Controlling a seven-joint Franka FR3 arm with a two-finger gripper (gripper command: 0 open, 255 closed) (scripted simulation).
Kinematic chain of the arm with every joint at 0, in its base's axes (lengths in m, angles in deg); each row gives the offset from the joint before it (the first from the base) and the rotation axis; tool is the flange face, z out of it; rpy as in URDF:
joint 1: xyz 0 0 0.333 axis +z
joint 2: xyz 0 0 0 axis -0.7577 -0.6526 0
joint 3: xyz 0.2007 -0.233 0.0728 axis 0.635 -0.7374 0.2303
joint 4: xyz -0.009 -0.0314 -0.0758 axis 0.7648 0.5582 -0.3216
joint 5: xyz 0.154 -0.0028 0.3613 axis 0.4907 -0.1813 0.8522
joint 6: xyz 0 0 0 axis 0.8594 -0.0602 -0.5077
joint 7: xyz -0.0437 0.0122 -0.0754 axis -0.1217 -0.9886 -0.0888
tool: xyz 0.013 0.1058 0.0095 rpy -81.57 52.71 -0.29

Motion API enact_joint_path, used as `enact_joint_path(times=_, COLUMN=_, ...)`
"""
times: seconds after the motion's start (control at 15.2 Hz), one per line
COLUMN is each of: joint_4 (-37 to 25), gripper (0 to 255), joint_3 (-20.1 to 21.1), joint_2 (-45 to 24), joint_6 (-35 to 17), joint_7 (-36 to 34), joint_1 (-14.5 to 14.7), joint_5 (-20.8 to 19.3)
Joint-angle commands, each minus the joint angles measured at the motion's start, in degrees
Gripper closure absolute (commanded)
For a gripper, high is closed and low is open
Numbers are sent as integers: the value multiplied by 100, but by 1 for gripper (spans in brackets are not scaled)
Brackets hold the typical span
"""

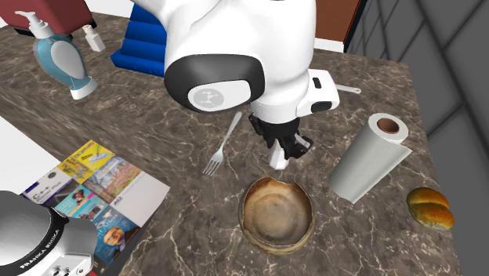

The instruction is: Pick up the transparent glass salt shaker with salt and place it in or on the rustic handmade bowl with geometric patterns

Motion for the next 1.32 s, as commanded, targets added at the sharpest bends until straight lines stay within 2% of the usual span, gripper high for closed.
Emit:
enact_joint_path(times=0.0, joint_4=-28, gripper=255, joint_3=-13, joint_2=113, joint_6=102, joint_7=-120, joint_1=3, joint_5=-163)
enact_joint_path(times=0.59, joint_4=-290, gripper=255, joint_3=50, joint_2=696, joint_6=769, joint_7=-685, joint_1=-55, joint_5=-892)
enact_joint_path(times=1.25, joint_4=-713, gripper=255, joint_3=210, joint_2=1162, joint_6=1551, joint_7=-1046, joint_1=-135, joint_5=-1325)
